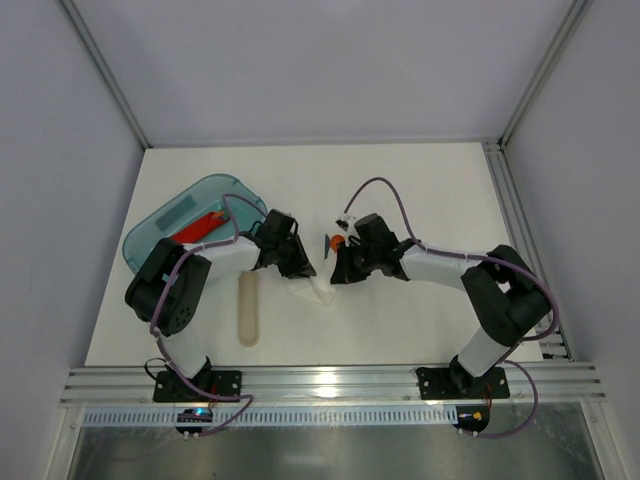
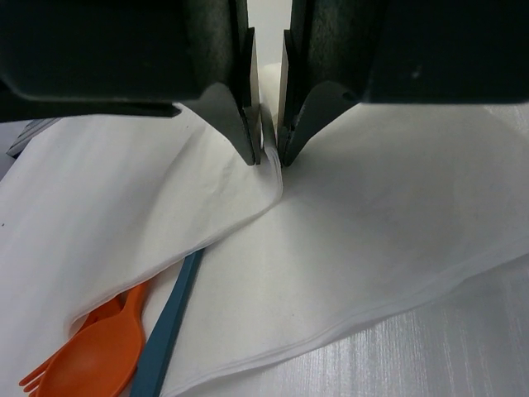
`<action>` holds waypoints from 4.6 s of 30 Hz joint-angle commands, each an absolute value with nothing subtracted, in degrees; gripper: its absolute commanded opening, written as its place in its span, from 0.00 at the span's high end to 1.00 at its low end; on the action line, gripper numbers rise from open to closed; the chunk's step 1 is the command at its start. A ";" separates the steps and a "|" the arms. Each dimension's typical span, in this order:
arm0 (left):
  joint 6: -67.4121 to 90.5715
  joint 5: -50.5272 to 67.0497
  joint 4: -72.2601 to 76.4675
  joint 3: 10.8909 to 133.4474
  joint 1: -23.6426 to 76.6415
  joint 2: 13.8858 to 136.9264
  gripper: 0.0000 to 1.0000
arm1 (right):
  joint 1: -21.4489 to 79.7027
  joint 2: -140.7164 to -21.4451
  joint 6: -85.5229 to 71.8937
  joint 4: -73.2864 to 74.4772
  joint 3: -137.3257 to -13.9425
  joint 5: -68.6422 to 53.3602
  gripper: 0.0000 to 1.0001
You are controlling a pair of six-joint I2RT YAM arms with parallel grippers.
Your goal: Place the utensils on the paper napkin and roll it up
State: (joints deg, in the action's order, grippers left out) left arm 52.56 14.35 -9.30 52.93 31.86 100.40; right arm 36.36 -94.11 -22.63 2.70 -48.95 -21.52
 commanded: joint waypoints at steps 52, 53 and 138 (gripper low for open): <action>53.00 11.69 -7.48 45.18 32.61 97.12 0.82 | 39.64 -94.31 -22.59 7.46 -46.75 -20.92 0.90; 53.17 11.69 -7.12 45.00 32.61 97.03 0.82 | 39.64 -92.91 -22.94 7.91 -47.19 -20.31 0.90; 55.55 6.94 -7.91 44.12 33.05 97.91 0.84 | 40.61 -113.12 -14.68 13.18 -77.25 3.95 0.96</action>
